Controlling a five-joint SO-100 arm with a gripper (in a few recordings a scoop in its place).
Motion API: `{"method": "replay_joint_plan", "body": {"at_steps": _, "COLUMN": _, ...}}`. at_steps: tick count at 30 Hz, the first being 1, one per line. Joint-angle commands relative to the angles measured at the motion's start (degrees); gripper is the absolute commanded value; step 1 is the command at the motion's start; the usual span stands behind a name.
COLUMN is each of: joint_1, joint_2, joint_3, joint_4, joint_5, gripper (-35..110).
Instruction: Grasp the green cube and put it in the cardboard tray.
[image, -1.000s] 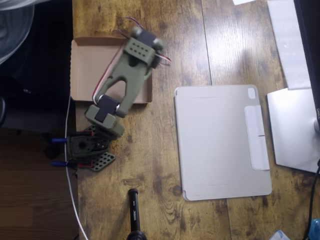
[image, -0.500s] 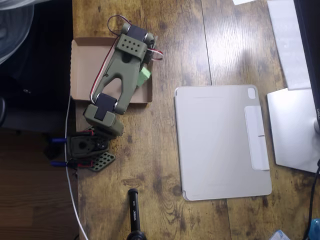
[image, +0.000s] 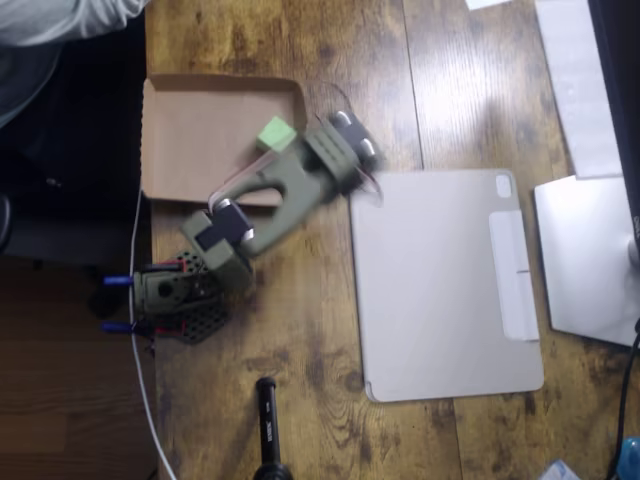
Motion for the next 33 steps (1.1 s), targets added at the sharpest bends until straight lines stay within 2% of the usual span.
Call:
{"method": "replay_joint_plan", "body": {"at_steps": 1, "joint_1": 6.7, "joint_2": 0.3, "joint_3": 1.9, "joint_4": 1.1, "joint_5": -0.8, "gripper": 0}}
{"method": "replay_joint_plan", "body": {"at_steps": 33, "joint_1": 14.5, "joint_2": -3.6, "joint_3": 10.2, "joint_4": 1.1, "joint_5": -0.7, "gripper": 0}}
